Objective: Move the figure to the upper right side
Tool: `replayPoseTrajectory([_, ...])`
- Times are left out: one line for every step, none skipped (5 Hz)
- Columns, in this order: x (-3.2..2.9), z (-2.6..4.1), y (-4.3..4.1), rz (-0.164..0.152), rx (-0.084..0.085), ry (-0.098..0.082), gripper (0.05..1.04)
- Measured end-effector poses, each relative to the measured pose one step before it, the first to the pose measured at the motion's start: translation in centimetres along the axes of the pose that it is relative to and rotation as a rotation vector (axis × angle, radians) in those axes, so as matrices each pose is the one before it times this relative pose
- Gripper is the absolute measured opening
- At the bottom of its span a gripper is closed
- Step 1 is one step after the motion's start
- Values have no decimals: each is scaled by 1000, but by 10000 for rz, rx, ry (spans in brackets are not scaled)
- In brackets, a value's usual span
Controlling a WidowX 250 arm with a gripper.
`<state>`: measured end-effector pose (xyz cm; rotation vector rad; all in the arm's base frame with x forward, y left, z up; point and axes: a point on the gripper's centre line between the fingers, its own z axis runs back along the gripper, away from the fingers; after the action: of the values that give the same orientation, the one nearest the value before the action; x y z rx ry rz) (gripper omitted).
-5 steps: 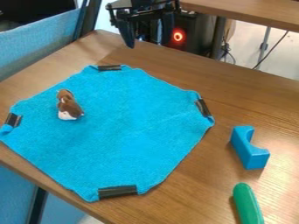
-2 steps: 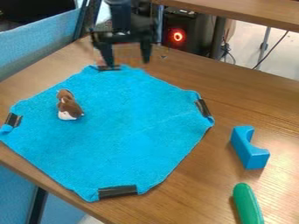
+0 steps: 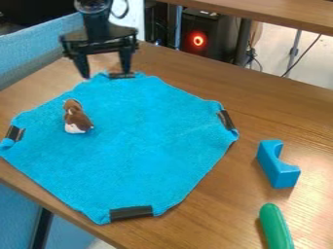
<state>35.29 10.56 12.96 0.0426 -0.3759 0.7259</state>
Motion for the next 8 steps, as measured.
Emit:
replayPoseTrajectory([242, -1141, 2877, 118, 298, -46, 1000])
replayPoseTrajectory([-1152, -1877, 1627, -365, 213, 236, 1001])
replayPoseTrajectory([-1615, -1594, 907, -678, 256, -36, 1000])
replayPoseTrajectory([-1691, -1153, 855, -278, 358, 128, 927])
replayPoseTrajectory([-434, -725, 272, 95, 179, -71, 647])
replayPoseTrajectory([-451, 83, -373, 128, -198, 339, 420])
replayPoseTrajectory([19, 969, -678, 132, -357, 417, 326])
replayPoseTrajectory([1076, 2573, -1777, 160, -507, -181, 301])
